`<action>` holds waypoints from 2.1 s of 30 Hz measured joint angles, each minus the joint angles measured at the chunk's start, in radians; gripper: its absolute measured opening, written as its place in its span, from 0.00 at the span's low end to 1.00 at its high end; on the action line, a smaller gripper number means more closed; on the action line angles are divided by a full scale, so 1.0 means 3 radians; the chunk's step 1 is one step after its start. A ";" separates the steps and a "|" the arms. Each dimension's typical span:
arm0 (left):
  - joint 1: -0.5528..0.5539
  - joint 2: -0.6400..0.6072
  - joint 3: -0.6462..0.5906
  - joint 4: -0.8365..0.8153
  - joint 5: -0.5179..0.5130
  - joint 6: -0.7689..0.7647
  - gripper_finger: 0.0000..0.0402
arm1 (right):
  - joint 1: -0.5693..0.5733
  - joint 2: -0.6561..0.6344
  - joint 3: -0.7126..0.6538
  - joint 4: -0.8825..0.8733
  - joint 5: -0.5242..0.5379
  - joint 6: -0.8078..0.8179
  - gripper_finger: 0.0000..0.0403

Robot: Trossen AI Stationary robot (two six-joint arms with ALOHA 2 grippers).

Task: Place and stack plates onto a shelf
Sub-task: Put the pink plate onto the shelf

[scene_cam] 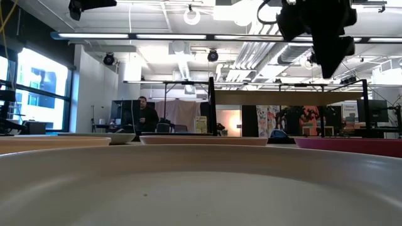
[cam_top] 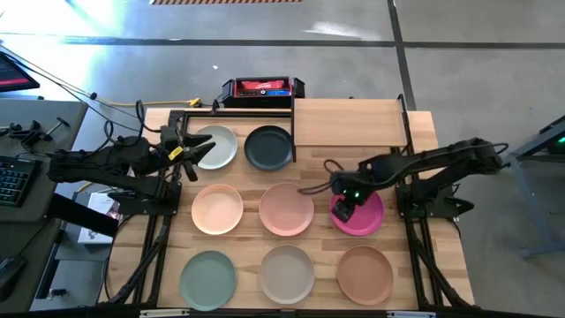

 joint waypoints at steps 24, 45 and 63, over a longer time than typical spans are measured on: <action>0.0000 0.0077 0.0000 -0.0506 0.0525 -0.0504 0.29 | 0.0475 0.1087 -0.0004 0.0326 0.0145 0.0454 0.47; 0.0001 0.0144 0.0000 -0.0541 0.0523 -0.0500 0.29 | 0.0480 0.1349 -0.0005 0.0387 0.0326 0.0544 0.36; 0.0001 0.0144 0.0000 -0.0552 0.0522 -0.0497 0.29 | 0.0480 0.1492 -0.0005 0.0436 0.0296 0.0637 0.28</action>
